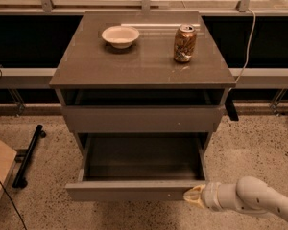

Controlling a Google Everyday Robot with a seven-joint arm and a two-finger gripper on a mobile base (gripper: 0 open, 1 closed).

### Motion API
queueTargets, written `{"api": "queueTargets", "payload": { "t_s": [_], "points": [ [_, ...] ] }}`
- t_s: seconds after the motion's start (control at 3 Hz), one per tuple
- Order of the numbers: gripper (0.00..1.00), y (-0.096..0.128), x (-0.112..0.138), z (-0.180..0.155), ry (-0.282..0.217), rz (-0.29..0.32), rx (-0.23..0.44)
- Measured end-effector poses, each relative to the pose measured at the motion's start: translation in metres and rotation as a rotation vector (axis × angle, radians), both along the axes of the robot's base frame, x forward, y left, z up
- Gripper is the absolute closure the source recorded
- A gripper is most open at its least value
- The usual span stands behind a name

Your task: Close middle drawer

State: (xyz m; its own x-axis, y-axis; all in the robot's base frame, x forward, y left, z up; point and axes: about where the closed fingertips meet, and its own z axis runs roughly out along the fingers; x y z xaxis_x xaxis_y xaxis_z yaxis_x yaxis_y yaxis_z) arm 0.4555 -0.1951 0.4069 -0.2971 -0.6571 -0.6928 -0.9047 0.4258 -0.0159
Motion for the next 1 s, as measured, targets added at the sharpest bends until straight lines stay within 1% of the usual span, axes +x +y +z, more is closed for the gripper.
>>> {"api": "queueTargets", "payload": {
  "t_s": [0.33, 0.67, 1.0],
  "points": [
    [1.00, 0.010, 0.025, 0.002, -0.050, 0.012, 0.039],
    [1.00, 0.022, 0.060, 0.007, -0.110, 0.028, 0.078],
    [1.00, 0.027, 0.085, 0.013, -0.146, 0.037, 0.098]
  ]
}}
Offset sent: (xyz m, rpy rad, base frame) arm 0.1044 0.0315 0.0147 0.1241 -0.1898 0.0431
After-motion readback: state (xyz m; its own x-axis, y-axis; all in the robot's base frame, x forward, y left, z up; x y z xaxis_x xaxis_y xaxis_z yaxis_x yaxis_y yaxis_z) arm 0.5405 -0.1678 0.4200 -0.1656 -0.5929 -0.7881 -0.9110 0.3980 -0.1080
